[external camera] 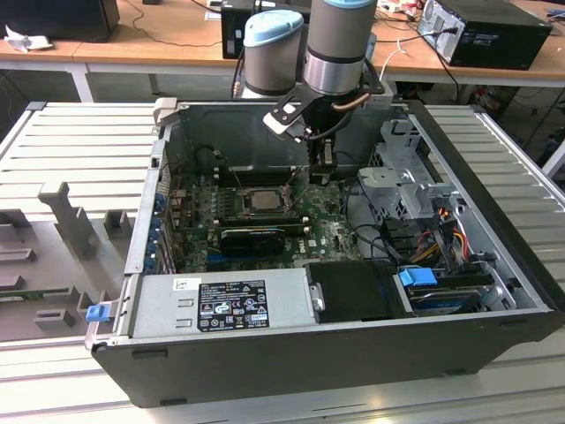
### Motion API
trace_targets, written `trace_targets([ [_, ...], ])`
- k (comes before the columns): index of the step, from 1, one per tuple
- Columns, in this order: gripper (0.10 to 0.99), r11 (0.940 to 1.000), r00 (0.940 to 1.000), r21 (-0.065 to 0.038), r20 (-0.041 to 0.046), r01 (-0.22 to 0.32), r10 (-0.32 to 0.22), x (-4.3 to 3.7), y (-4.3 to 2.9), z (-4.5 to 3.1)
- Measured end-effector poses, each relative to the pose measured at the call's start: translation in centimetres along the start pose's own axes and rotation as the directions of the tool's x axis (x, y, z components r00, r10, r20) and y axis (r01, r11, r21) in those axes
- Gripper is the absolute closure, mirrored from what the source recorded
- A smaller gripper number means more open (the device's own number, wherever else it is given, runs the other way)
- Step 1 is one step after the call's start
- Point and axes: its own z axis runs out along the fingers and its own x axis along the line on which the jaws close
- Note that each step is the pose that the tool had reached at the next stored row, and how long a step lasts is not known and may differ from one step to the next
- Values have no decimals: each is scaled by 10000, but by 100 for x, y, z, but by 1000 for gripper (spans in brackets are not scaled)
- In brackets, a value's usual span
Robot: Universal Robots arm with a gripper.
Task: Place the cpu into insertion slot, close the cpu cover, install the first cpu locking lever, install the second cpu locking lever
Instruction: 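Close the cpu cover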
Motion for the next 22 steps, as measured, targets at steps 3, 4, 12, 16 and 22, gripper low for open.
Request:
trace_targets([
  [3, 980, 10000, 10000, 0, -1, 1, -1, 0, -7, 0],
  [4, 980, 10000, 10000, 0, -1, 0, 0, 0, -10, 0],
  [12, 980, 10000, 10000, -1, 0, 1, -1, -2, -88, -1],
  [16, 980, 10000, 10000, 0, -1, 1, -1, -2, -128, -2],
  [22, 980, 10000, 10000, 0, 0, 0, 0, -3, -190, -3],
])
